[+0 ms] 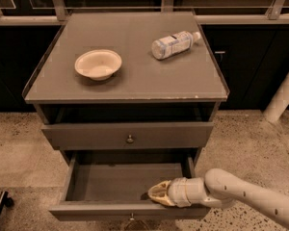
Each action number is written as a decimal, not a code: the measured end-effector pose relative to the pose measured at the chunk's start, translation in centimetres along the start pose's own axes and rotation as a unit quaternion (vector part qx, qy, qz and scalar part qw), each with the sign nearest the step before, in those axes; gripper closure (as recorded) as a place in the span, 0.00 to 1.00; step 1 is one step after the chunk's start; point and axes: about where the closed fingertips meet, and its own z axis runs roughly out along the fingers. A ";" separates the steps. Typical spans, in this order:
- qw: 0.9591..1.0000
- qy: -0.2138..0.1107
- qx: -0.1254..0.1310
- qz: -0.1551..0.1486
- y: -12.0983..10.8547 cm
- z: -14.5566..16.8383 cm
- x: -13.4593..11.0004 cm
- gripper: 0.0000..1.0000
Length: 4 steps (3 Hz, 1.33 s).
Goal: Open middle drawer
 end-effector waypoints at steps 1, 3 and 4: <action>0.999 -0.044 0.025 0.008 0.2 -1.4 -0.4 1.00; 0.978 -0.146 0.147 0.000 -2.1 -6.5 -2.7 0.82; 0.979 -0.145 0.146 0.002 -2.1 -6.5 -2.6 0.59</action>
Offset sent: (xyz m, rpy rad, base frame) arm 0.0296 -0.1396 0.0972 0.3880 -0.4133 -0.5997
